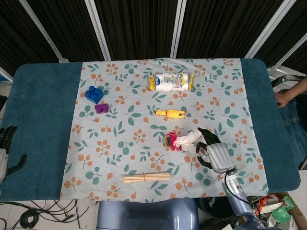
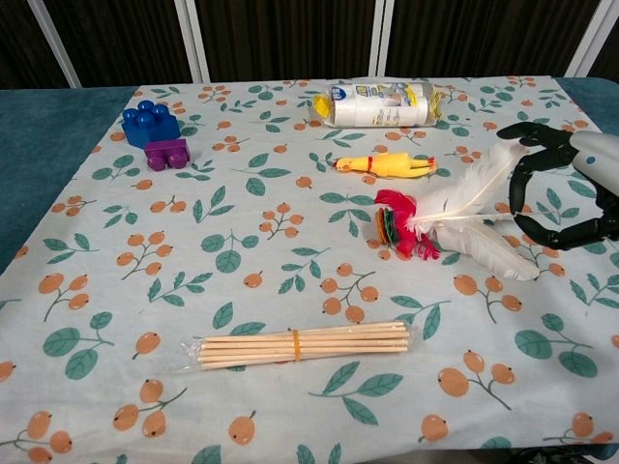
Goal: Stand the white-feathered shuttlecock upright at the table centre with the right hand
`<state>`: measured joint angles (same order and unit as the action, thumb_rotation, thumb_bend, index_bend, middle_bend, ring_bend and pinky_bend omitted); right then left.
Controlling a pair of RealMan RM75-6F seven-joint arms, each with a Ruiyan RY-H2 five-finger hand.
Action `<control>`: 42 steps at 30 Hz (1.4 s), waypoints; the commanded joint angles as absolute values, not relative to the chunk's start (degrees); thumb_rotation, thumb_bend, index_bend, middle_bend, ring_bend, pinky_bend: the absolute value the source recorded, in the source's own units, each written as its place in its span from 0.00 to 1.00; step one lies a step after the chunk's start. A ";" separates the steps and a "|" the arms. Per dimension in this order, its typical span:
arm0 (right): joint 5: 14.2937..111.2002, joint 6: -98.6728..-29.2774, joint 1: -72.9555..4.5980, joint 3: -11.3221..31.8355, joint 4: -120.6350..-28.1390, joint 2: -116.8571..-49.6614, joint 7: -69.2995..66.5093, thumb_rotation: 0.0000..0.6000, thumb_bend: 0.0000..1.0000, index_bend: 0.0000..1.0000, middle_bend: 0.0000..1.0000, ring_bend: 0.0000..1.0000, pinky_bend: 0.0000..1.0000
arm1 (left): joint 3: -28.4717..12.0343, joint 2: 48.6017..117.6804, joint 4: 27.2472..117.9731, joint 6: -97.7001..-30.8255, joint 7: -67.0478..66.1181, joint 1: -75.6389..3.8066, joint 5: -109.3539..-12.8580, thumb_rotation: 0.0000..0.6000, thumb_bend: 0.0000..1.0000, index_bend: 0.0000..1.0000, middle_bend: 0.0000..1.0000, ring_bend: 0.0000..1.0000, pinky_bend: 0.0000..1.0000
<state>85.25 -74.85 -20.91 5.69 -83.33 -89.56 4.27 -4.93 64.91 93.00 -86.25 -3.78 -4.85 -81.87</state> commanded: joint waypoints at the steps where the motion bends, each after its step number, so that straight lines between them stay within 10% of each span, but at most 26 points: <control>1: 85.15 -74.81 -20.91 5.72 -83.40 -89.56 4.32 1.00 0.39 0.59 0.04 0.08 0.15 | -4.93 64.91 93.00 -86.26 -3.75 -4.84 -81.87 1.00 0.31 0.04 0.06 0.01 0.05; 42: 84.27 -72.75 -23.53 8.26 -85.52 -88.12 6.00 1.00 0.39 0.60 0.05 0.08 0.15 | -4.92 64.86 93.06 -86.24 -3.68 -4.77 -81.85 1.00 0.31 0.04 0.06 0.01 0.05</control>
